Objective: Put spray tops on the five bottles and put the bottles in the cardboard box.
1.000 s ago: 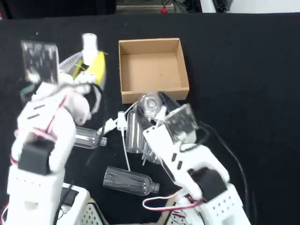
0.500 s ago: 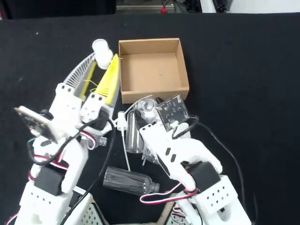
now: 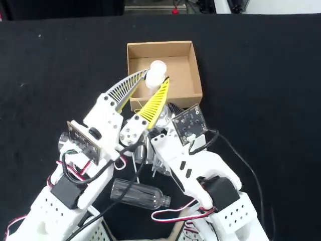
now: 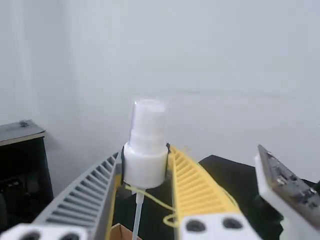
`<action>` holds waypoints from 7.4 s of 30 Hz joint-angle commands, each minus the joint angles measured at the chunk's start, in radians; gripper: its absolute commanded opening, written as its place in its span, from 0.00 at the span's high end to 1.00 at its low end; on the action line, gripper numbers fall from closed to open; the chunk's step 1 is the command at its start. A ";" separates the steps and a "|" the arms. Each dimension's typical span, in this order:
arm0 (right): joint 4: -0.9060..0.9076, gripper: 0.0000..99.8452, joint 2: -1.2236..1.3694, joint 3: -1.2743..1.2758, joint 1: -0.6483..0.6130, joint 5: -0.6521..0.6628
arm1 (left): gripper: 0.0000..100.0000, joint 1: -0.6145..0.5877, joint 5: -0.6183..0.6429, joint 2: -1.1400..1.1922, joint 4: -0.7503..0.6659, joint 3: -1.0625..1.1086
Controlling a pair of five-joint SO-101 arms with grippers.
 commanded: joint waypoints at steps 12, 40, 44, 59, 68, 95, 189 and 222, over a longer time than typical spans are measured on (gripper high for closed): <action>0.005 0.83 -0.016 -0.051 -0.009 -0.005 | 0.94 0.137 -0.012 -0.005 0.233 -0.219; -0.003 0.83 -0.019 -0.051 -0.009 -0.009 | 0.94 0.045 0.138 -0.006 0.359 -0.302; -0.006 0.83 -0.019 -0.053 -0.009 -0.009 | 0.94 0.039 0.258 -0.006 0.359 -0.302; -0.006 0.83 -0.019 -0.053 -0.012 -0.009 | 0.94 -0.071 0.290 0.005 0.239 -0.271; -0.006 0.83 -0.019 -0.053 -0.012 -0.009 | 0.94 -0.036 0.292 -0.002 0.196 -0.252; -0.006 0.83 -0.019 -0.054 -0.009 -0.009 | 0.94 -0.039 0.287 0.005 0.330 -0.214; -0.003 0.83 -0.182 0.028 -0.008 -0.008 | 0.83 -0.199 0.282 -0.002 0.390 -0.246; 0.006 0.84 -0.180 0.025 -0.008 -0.003 | 0.84 -0.038 0.157 -0.006 0.614 -0.211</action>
